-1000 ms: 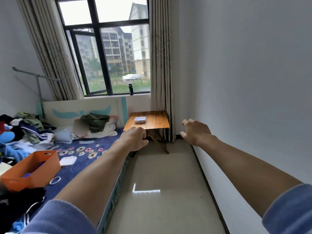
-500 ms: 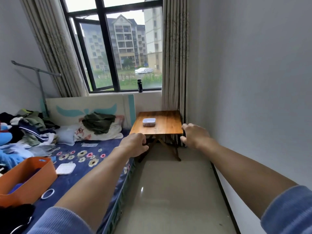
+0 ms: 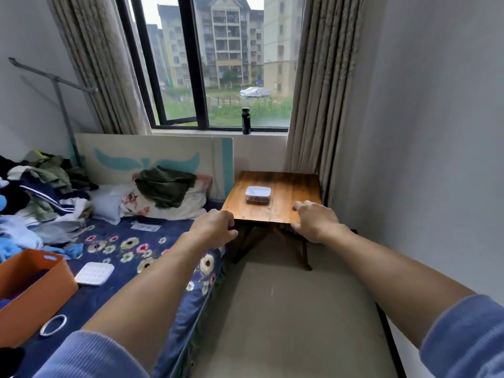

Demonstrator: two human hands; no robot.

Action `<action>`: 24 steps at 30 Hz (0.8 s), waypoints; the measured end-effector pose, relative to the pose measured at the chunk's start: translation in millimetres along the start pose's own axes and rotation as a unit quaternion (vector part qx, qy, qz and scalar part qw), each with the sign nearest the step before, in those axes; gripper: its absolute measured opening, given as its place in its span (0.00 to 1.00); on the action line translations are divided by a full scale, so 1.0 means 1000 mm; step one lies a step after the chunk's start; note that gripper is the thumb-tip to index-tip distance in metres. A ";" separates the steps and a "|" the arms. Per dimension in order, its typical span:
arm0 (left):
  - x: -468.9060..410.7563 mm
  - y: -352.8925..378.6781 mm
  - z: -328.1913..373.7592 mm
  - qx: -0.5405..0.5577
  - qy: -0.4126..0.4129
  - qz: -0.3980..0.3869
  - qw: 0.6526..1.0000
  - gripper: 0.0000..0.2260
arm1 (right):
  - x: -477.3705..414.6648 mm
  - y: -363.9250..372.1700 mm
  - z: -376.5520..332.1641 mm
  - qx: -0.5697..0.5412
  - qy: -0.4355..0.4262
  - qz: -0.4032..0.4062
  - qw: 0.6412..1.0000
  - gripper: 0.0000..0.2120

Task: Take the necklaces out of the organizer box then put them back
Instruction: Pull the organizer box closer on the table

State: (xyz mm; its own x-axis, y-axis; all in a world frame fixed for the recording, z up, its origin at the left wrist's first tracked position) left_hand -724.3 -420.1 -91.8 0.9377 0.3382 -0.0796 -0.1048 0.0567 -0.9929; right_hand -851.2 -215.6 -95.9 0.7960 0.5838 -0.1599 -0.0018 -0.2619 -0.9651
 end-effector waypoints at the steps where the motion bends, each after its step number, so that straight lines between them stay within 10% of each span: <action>1: -0.022 0.006 -0.007 0.003 0.004 -0.005 1.000 0.11 | -0.021 0.007 0.002 -0.002 0.006 -0.003 1.000 0.18; 24: -0.463 0.109 -0.088 0.015 -0.029 -0.126 0.991 0.15 | -0.462 0.163 0.091 -0.033 0.046 -0.026 0.998 0.17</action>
State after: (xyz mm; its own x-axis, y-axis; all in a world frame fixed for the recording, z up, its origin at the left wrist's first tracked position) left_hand -1140.4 -653.2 -171.4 0.9149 0.3629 0.1769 0.1203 0.1731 -0.9775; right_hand -1274.6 -457.7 -198.2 0.8467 0.5249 -0.0872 0.0786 -0.2853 -0.9552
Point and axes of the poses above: each hand's wrist, its own x-axis away from the middle knuckle, its own y-axis out of the palm, z = x × y, the point moved 3 cm from there along -x, towards the middle knuckle, and after that the axes turned 7 degrees about -x, right-handed, at the moved point
